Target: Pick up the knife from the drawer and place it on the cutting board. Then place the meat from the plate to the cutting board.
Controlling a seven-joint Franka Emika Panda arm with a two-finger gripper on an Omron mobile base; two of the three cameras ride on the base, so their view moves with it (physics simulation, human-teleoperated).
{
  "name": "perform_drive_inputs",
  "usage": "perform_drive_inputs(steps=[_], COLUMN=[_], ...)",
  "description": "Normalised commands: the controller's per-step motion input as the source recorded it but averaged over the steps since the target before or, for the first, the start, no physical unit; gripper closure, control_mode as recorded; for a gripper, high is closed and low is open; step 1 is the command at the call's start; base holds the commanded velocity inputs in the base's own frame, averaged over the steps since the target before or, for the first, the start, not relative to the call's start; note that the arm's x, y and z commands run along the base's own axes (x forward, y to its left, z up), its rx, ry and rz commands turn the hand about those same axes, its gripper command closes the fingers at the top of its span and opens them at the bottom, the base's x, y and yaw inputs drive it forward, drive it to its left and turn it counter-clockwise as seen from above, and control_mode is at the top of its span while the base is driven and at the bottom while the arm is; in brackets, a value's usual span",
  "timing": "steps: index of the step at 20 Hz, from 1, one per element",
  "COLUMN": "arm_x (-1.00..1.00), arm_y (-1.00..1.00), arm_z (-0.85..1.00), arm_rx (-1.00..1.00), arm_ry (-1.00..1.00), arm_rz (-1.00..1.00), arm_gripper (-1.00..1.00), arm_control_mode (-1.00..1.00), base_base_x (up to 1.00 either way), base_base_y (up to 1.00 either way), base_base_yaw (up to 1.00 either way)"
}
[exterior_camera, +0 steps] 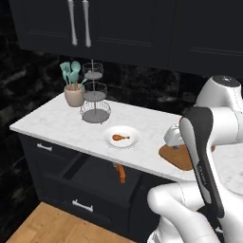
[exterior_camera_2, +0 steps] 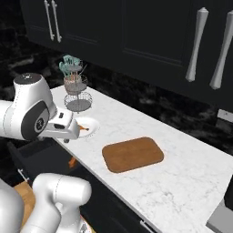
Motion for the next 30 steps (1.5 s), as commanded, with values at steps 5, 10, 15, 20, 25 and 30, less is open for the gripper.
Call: perform_drive_inputs(steps=[5, 10, 15, 20, 25, 30], arm_x=[0.00, 0.00, 0.00, 0.00, 0.04, 0.21], arm_y=[0.00, 0.00, 0.00, 0.00, 0.00, 0.55], arm_z=[0.00, 0.00, 0.00, 0.00, 0.00, -0.34], arm_rx=[0.00, 0.00, 0.00, 0.00, 0.00, 0.08], arm_ry=[0.00, 0.00, 0.00, 0.00, 0.01, 0.00], arm_rz=[0.00, 0.00, 0.00, 0.00, 0.02, 0.11], arm_gripper=[-1.00, -1.00, -1.00, -1.00, -1.00, -1.00], arm_control_mode=[1.00, 1.00, 1.00, 1.00, -1.00, -1.00], base_base_x=[0.59, 0.41, 0.54, 0.57, 0.18, 0.00], base_base_y=[0.00, -0.02, 0.25, 0.03, -0.04, 0.00], base_base_yaw=[0.26, 0.46, 0.06, 0.00, 0.04, 0.00])
